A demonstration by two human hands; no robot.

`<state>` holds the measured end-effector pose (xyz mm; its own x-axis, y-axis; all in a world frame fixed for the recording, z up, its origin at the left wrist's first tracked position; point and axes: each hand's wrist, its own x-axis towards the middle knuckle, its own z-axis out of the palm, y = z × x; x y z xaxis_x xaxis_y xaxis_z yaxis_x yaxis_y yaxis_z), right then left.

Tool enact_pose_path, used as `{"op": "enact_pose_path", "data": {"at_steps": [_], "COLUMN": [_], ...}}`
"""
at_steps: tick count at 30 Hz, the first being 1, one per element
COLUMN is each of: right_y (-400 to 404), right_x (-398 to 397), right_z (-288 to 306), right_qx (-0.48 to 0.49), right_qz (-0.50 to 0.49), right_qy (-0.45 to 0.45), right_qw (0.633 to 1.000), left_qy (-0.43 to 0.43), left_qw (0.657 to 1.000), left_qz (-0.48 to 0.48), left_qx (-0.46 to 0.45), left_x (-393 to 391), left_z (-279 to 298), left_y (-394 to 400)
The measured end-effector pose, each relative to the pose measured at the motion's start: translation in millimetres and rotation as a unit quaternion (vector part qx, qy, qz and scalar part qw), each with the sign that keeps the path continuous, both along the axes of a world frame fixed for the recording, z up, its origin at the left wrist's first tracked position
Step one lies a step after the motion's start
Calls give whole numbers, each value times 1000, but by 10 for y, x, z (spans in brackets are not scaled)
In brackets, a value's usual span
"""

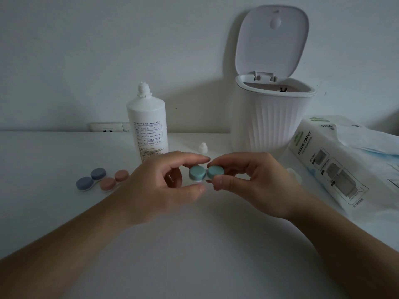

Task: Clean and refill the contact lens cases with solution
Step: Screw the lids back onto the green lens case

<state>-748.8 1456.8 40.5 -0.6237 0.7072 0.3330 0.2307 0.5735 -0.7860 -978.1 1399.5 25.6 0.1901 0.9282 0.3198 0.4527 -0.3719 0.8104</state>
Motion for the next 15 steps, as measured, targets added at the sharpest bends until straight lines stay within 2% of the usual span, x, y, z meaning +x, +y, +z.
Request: {"op": "enact_pose_path", "data": {"at_steps": [4, 7, 15], "right_y": [1, -4, 2], "right_x": [1, 5, 2], "right_z": [0, 2, -3], "right_qx": [5, 12, 5], "right_qz": [1, 3, 6], "right_qy": [-10, -17, -5], "right_qw": [1000, 1000, 1000], "left_qy": [-26, -15, 10], "left_qw": [999, 998, 1000], "left_qz": [35, 54, 22], "left_qx": [4, 9, -1], "left_x": [-3, -24, 3], "left_z": [-24, -25, 14], "left_y": [33, 40, -24]}}
